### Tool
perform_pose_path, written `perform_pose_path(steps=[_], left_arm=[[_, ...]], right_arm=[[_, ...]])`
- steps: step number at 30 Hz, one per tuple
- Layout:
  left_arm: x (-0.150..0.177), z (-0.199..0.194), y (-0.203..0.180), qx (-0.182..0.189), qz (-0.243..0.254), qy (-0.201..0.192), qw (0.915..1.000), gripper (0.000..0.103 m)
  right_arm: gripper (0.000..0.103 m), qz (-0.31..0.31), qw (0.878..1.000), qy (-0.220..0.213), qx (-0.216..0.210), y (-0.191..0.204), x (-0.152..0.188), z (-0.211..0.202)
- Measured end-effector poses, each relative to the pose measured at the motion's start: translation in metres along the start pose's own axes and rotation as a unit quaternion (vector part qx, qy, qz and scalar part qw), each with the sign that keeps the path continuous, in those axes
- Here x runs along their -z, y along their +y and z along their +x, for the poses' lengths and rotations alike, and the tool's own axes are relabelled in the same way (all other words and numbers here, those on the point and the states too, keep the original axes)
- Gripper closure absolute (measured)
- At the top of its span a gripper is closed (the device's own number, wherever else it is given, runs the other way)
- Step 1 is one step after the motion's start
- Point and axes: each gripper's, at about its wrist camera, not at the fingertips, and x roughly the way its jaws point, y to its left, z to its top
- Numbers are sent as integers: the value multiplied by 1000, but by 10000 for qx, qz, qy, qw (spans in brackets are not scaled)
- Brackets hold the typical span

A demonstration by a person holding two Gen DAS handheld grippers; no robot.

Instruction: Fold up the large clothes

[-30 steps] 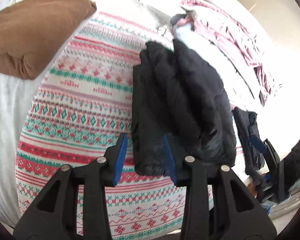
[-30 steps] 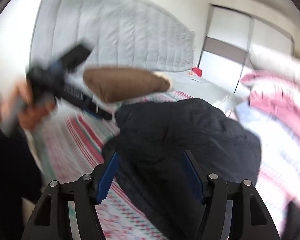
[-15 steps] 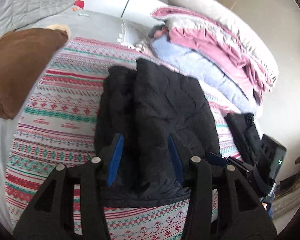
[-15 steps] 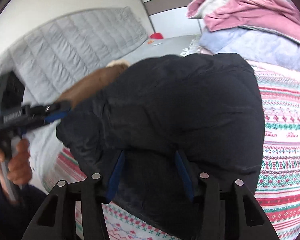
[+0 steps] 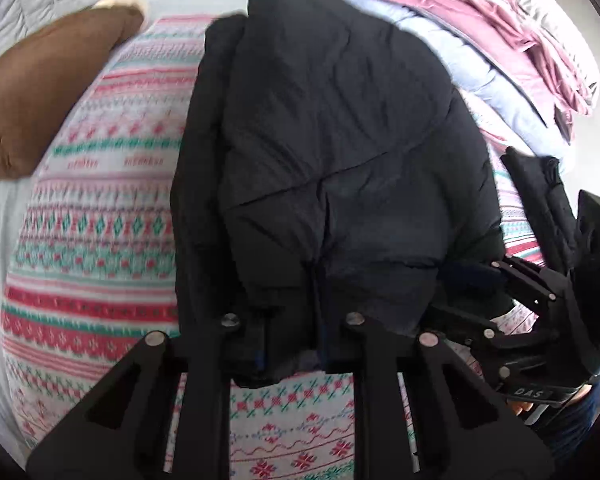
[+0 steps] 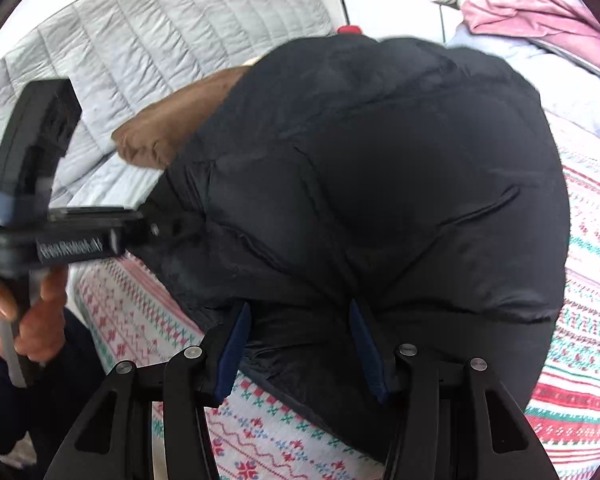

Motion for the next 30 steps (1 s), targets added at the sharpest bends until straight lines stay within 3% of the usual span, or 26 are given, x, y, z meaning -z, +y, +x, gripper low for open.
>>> perform_pose_path(steps=[7,13,17,20,24,28,30], left_arm=[[-2,-1,10,251,-149,92,9995,83],[-19,-49,7,403,-52,-793,9960,80],[-36,-56,-8,67,156,-1055,9943,75],[-49,-60,-14,48,261,-1097,9936,73],[-65,-69,-12,-60,231,-1380,9901,57],[-91,-62,-18,-76,345,-1266,9913,57],[-106,-55,-21,-68,360,-1179,9923,57]], right_arm=[[51,-13,9998,193,24,4,-1,17],[51,-15,9997,199,136,7,2,23],[51,-10,9995,234,191,9,1,27],[51,-46,9994,268,230,12,-1,28],[50,-173,9992,259,242,21,-11,13],[49,-142,9991,-383,149,17,-32,-30],[42,109,9970,-737,194,2,-44,-50]])
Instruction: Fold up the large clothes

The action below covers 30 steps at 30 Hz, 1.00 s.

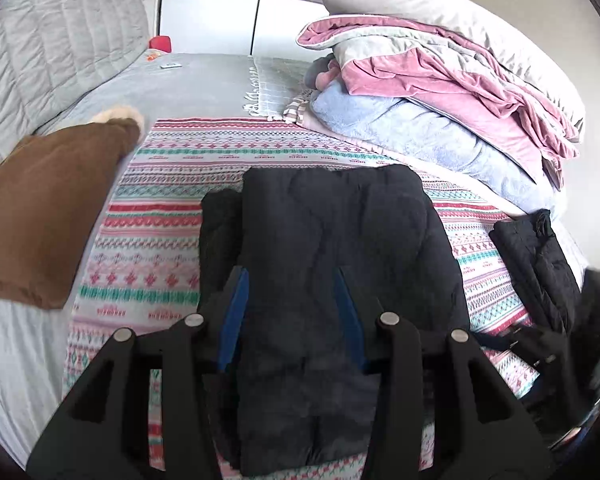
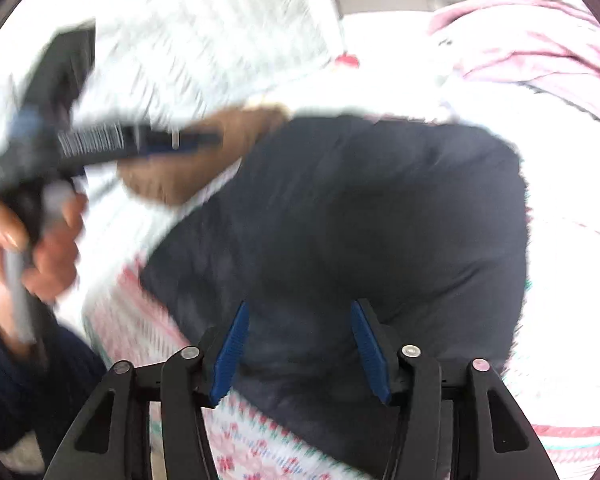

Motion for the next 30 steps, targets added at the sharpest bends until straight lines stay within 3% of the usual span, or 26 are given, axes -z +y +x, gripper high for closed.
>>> perform_pose_path(steps=[2,6,11,16,21,30], left_arm=[[-14,13,-3,44,-21,86,10000,57],[-31,49,-11,22,-17,331,9994,57],[-34,99,-8,-416,19,509,9978,57],[-21,129,13,-553,-238,688,9958,56],[-10,138,25,-616,-486,655,9948,54],[2,148,28,-922,-498,626,9925,52]], right_arm=[[41,346,9989,-269,167,-22,-16,-9],[41,1044,9933,-343,368,-70,-41,-2],[41,1737,9839,-200,382,-116,-72,38],[41,1491,9868,84,624,-128,-95,84],[40,1452,9872,319,582,-136,-109,122],[39,962,9879,681,1007,-112,-96,166]])
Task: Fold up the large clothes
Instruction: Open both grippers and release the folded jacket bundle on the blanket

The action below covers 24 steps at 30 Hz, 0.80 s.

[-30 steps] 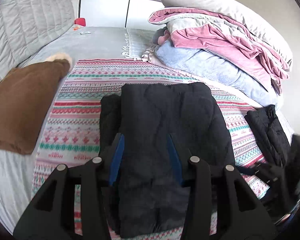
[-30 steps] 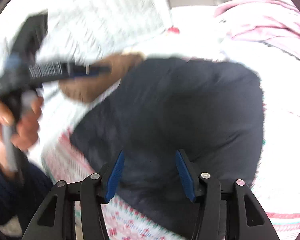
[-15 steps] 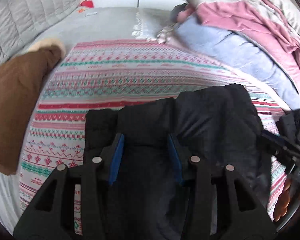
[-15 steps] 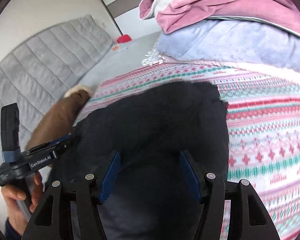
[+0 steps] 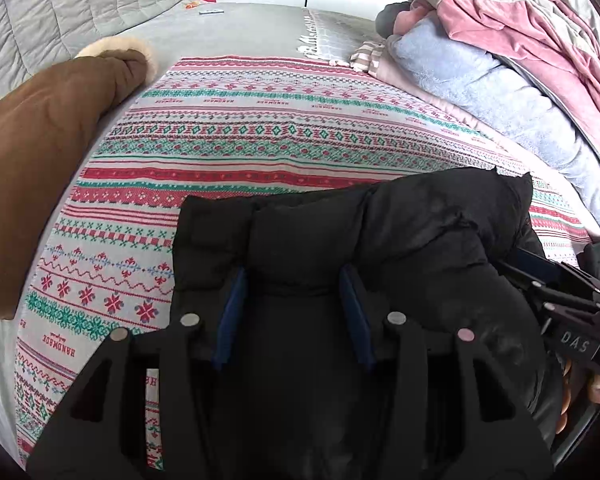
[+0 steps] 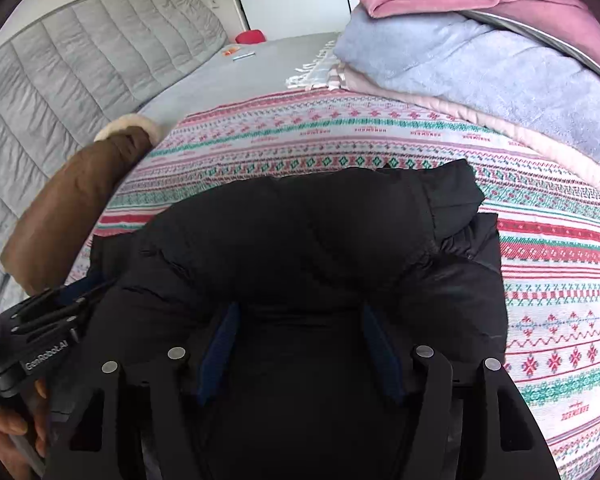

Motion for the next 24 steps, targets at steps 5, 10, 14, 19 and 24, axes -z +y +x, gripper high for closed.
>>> perform_pose_path(steps=[5,10,14,19,24], left_arm=[[2,5,-3,-139,93,0,9999,52],[4,7,-2,-173,117,-3,9998,52],[6,8,-3,-212,140,-38,9997,52],[7,10,-7,-307,218,-52,9993,52],[7,2,-6,-245,281,-45,9993,52]], right_arm=[[38,-90,9999,68,121,1,5,5],[38,-124,9997,80,173,1,8,8],[38,-140,9997,62,193,-1,11,8],[38,-176,9995,31,246,1,12,12],[36,-198,9995,-83,243,1,12,2]])
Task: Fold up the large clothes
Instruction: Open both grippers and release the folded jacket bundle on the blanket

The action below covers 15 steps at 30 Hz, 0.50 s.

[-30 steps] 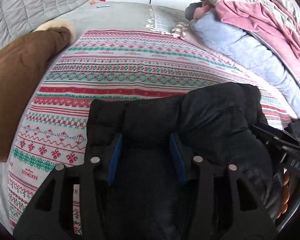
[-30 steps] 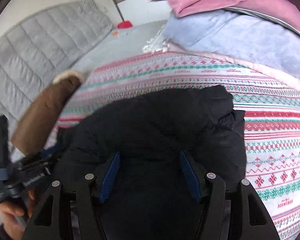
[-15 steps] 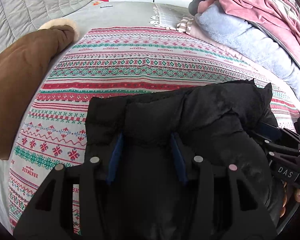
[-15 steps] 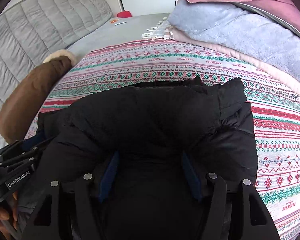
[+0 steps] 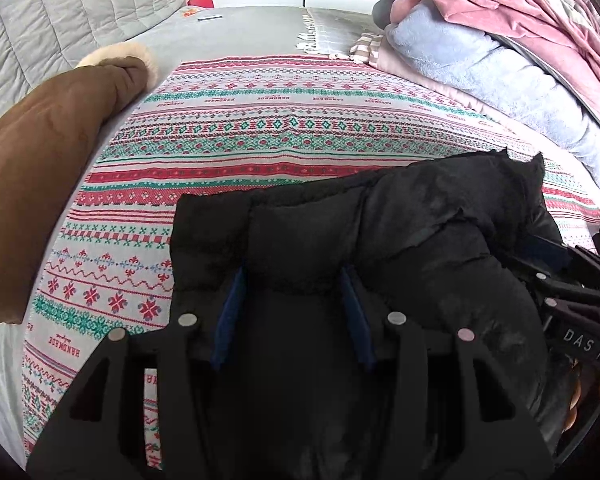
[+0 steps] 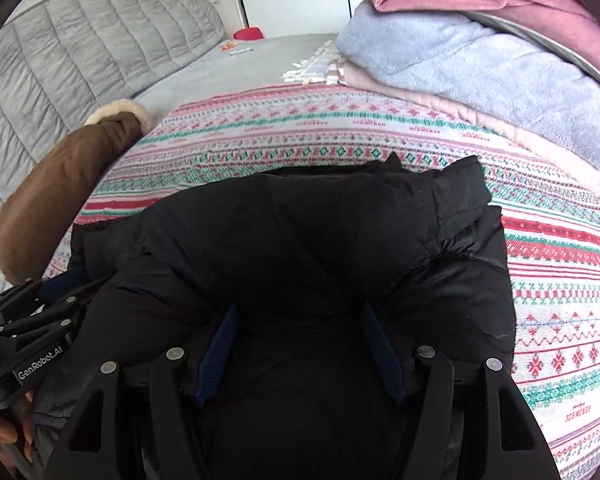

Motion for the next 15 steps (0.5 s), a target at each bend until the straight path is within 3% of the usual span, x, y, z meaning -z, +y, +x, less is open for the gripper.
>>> perform_pose_path(steps=[8,15], left_arm=[[0,-43,13,286,-36,3,9996,50],[26,-77,43,588,-110,79,9982,42]], right_arm=[[27,120,9996,-233,-71,-11,6,-58],[26,685,9965,-355,-319,-48,28,-106]])
